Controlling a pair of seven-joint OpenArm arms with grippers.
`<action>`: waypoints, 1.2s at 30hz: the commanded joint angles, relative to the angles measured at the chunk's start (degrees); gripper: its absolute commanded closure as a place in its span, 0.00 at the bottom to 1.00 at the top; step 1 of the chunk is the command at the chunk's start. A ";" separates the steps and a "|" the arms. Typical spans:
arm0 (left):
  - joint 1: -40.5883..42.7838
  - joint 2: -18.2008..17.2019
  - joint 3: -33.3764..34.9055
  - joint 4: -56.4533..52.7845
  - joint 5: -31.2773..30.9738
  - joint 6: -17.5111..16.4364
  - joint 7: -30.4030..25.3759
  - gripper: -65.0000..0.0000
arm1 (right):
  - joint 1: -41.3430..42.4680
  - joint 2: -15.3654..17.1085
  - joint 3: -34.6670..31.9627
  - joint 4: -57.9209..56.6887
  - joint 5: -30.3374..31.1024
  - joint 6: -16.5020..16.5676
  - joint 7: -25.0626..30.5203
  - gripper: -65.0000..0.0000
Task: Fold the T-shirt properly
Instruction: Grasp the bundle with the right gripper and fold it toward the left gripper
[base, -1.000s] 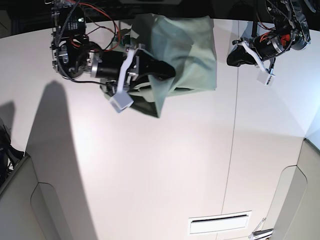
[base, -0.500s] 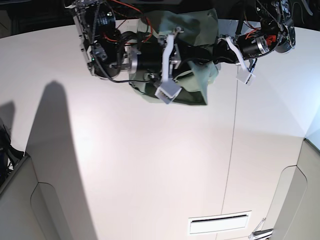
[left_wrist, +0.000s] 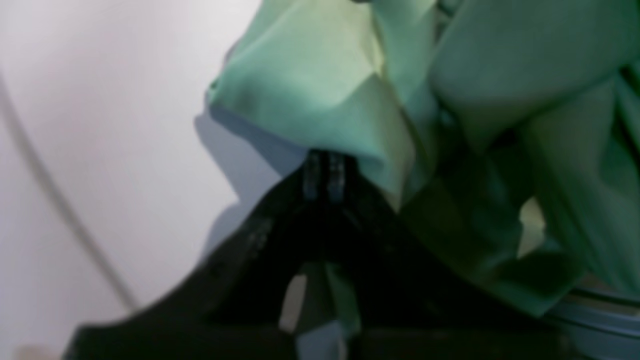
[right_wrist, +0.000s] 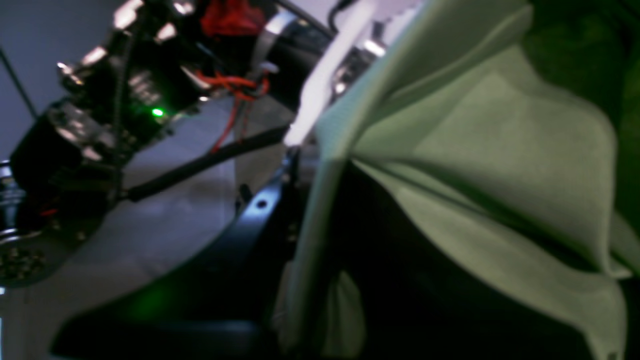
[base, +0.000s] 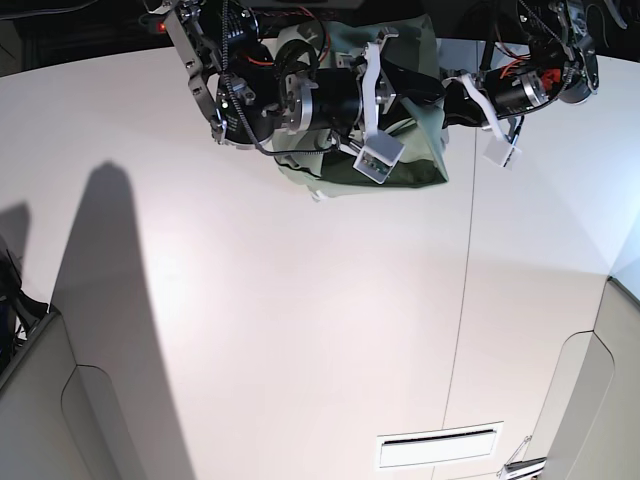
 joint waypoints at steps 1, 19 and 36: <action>0.17 -0.68 -1.11 0.72 0.28 0.50 0.66 1.00 | 0.59 -0.79 -0.42 0.44 0.76 0.33 1.66 1.00; 0.17 -0.68 -17.79 5.60 -11.15 -0.28 0.66 1.00 | 0.61 -1.22 -0.76 -9.53 4.04 -0.63 5.90 1.00; 0.20 -1.66 -17.90 5.60 -16.04 -0.28 0.70 1.00 | 5.18 -2.84 -3.54 -4.87 12.96 -0.44 -5.20 0.45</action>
